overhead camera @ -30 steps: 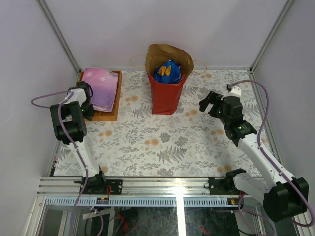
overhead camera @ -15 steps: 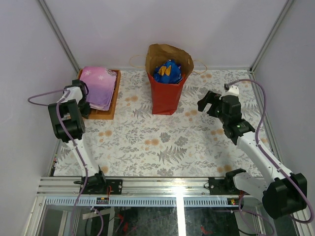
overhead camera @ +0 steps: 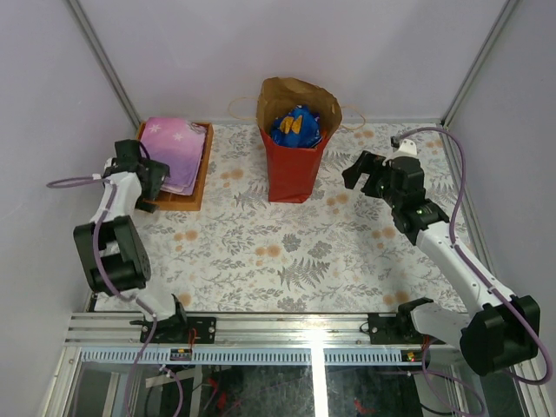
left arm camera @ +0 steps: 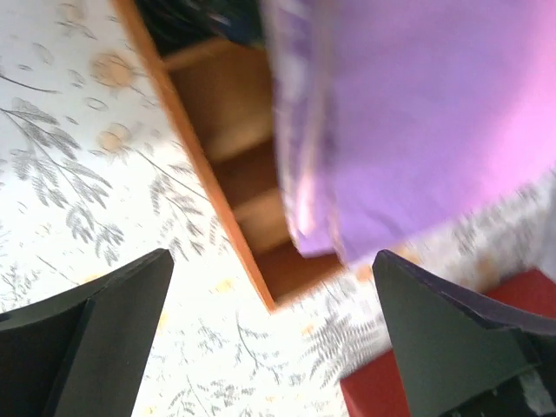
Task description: Take the snacks out of the paper bag
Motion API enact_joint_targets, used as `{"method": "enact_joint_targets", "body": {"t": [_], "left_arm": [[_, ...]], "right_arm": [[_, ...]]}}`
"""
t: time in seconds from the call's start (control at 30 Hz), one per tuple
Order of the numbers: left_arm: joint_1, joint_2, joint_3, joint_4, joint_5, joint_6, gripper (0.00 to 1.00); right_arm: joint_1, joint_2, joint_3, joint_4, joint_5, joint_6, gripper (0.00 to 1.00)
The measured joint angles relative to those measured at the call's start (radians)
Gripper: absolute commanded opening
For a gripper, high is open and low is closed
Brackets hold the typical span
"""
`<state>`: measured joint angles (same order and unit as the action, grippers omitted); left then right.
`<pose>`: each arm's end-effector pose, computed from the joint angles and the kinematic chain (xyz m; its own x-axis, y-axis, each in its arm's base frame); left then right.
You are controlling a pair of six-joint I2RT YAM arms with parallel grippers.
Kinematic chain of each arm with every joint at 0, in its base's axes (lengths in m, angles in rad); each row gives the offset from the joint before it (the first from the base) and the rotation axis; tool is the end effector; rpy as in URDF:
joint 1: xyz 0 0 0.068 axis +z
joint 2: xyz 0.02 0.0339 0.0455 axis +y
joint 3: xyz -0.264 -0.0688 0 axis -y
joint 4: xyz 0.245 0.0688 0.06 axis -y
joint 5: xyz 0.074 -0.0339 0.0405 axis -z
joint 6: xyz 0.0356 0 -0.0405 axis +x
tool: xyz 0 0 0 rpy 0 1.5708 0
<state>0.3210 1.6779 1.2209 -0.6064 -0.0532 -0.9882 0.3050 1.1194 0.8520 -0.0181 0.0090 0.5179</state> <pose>0.3294 0.1115 0.2260 -0.1727 -0.9362 -0.3061 -0.8794 0.2866 -0.3802 0.2501 0.0784 0.3133 -0.3780 0.4000 -0.8349 -0.1208 0.8728 0.4728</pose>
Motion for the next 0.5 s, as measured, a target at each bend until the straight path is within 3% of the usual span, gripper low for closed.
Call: {"method": "enact_joint_targets", "body": {"t": [0.1,0.3,0.5], "left_arm": [[-0.085,-0.132,-0.020,0.028,-0.016,0.064,1.00],[-0.411,-0.377,-0.002,0.168,-0.048,0.226,1.00],[-0.425,-0.323,0.114,0.280,0.059,0.318,1.00]], "right_arm": [[0.000,0.002,0.013,0.000,-0.008,0.007,1.00],[0.001,0.002,0.014,0.001,-0.031,0.030,0.99],[0.001,-0.006,0.015,-0.014,-0.037,0.036,1.00]]}}
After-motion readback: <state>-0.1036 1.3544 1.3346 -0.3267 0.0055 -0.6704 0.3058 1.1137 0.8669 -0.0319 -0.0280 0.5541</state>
